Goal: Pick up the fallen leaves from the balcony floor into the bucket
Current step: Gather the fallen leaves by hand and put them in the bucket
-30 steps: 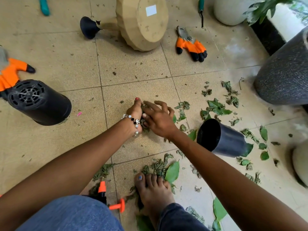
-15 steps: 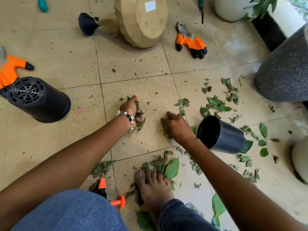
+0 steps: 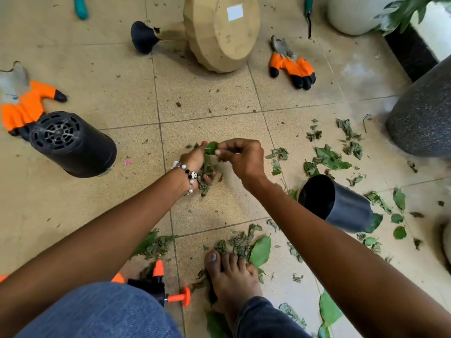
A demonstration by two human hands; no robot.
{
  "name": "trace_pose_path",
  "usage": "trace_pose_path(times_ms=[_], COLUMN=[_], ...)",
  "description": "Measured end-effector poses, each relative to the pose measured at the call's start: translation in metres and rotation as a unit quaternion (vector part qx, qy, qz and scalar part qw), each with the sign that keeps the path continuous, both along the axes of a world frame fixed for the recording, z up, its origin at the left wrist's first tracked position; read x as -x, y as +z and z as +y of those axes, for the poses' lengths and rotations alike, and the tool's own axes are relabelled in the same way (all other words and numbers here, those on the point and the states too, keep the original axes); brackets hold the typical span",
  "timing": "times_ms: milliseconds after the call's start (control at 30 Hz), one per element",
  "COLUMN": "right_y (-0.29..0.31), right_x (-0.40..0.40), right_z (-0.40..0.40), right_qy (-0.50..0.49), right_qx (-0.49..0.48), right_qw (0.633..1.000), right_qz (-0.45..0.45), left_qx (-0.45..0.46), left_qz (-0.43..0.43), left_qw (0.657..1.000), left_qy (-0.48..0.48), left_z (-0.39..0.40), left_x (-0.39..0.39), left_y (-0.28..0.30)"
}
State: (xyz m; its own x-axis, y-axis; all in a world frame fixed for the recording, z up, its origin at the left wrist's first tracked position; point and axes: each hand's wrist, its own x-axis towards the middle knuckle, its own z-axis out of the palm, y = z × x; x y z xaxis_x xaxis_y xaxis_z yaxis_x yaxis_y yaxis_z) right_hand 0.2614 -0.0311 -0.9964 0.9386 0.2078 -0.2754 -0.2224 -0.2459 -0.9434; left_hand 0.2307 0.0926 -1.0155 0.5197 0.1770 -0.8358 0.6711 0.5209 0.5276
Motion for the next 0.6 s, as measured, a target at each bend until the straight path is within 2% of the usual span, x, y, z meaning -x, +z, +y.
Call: trace_pose_path(times_ms=[133, 233, 267, 300, 333, 367, 433, 467, 500, 533, 567, 600], right_y=[-0.001, -0.007, -0.009, -0.01, -0.01, -0.007, -0.005, -0.008, -0.012, -0.019, -0.026, -0.031], right_x=[0.011, 0.01, 0.008, 0.006, 0.002, -0.001, -0.011, -0.019, -0.028, -0.038, -0.046, -0.051], right_z=[0.023, 0.019, 0.017, 0.014, 0.01, 0.006, -0.007, -0.016, -0.026, -0.038, -0.05, -0.061], right_qy=[0.066, 0.164, 0.212, 0.255, 0.28, 0.274, 0.164, 0.093, 0.043, 0.033, 0.06, 0.101], right_qx=[0.124, 0.182, 0.185, 0.177, 0.149, 0.098, -0.014, -0.004, 0.074, 0.205, 0.341, 0.435], right_qw=[0.98, 0.92, 0.904, 0.9, 0.913, 0.942, 0.986, 0.996, 0.996, 0.976, 0.934, 0.891], right_qz=[-0.138, -0.305, -0.322, -0.306, -0.256, -0.166, -0.016, 0.004, -0.015, -0.061, -0.088, -0.085], left_qx=[0.097, 0.092, 0.083, 0.072, 0.06, 0.047, 0.024, 0.018, 0.017, 0.019, 0.021, 0.019], left_qz=[-0.007, -0.003, -0.001, -0.001, -0.003, -0.008, -0.016, -0.016, -0.015, -0.015, -0.012, -0.01], left_qw=[0.995, 0.994, 0.994, 0.994, 0.994, 0.994, 0.995, 0.995, 0.994, 0.993, 0.993, 0.993], left_qy=[0.018, 0.053, 0.067, 0.081, 0.092, 0.097, 0.096, 0.099, 0.105, 0.112, 0.116, 0.116], left_z=[-0.002, 0.005, 0.008, 0.01, 0.011, 0.012, 0.01, 0.01, 0.009, 0.009, 0.008, 0.007], left_x=[0.002, 0.001, 0.001, 0.001, 0.002, 0.001, -0.001, -0.002, -0.004, -0.005, -0.005, -0.006], left_y=[0.015, 0.011, 0.008, 0.005, 0.002, 0.002, 0.006, 0.006, 0.006, 0.005, 0.005, 0.003])
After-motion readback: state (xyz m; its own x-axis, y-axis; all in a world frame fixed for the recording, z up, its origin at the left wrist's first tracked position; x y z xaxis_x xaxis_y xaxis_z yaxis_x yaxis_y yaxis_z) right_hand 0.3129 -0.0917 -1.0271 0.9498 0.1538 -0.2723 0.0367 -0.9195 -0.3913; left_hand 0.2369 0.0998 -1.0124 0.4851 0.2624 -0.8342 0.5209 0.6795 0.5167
